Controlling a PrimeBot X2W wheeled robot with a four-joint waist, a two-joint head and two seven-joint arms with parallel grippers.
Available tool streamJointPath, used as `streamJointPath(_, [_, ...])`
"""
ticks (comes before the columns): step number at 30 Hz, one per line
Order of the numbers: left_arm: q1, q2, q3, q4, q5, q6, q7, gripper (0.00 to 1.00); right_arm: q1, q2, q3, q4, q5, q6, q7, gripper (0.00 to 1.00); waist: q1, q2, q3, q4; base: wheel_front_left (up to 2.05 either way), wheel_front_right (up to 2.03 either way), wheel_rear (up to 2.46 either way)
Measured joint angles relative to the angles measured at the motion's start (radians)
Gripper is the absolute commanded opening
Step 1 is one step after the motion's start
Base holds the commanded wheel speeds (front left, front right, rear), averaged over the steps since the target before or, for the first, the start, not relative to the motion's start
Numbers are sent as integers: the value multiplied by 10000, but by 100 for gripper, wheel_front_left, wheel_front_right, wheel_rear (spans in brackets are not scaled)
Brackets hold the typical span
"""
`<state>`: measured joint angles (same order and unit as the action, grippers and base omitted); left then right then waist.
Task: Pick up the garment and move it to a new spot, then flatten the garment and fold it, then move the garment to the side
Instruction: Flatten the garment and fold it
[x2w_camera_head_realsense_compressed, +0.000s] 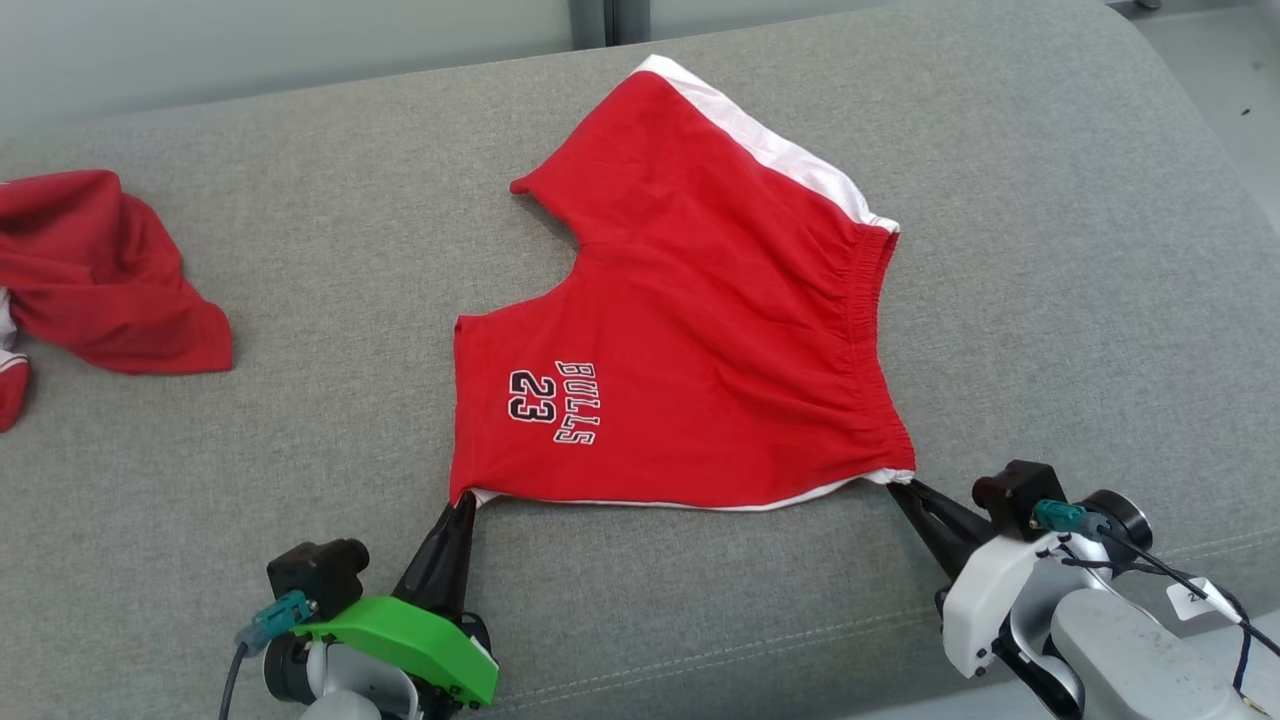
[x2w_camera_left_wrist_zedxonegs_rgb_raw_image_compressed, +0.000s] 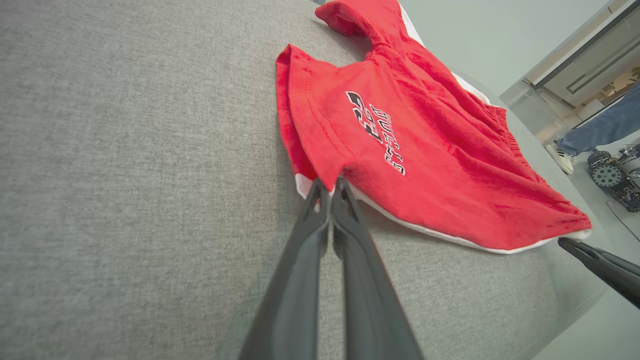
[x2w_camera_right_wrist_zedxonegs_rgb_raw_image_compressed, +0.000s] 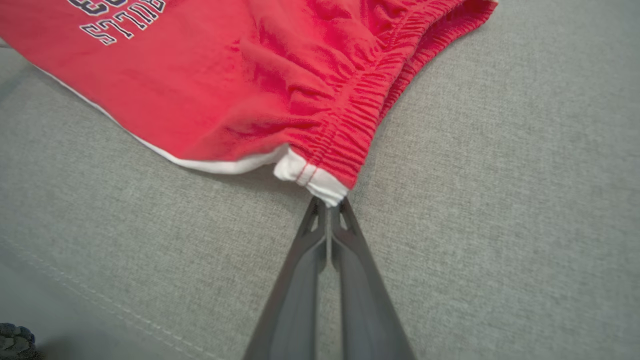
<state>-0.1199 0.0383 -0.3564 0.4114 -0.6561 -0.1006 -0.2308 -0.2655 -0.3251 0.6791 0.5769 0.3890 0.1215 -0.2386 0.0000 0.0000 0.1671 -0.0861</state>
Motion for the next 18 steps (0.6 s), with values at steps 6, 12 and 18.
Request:
streamJointPath(6, [-18,2,21,-8,8,56,-2,0,-303,23,249,17,-665,-104,-82,100,0,0,183,-5,0,0,0])
streamJointPath(12, [-28,4,25,2,12,100,-6,0,-465,-48,247,-217,-1097,-355,-86,100,0,0,288,-53,0,0,0])
streamJointPath(18, [-31,6,38,17,12,102,-56,0,-551,-48,240,-476,-1377,-366,-88,100,0,0,327,-91,0,0,0])
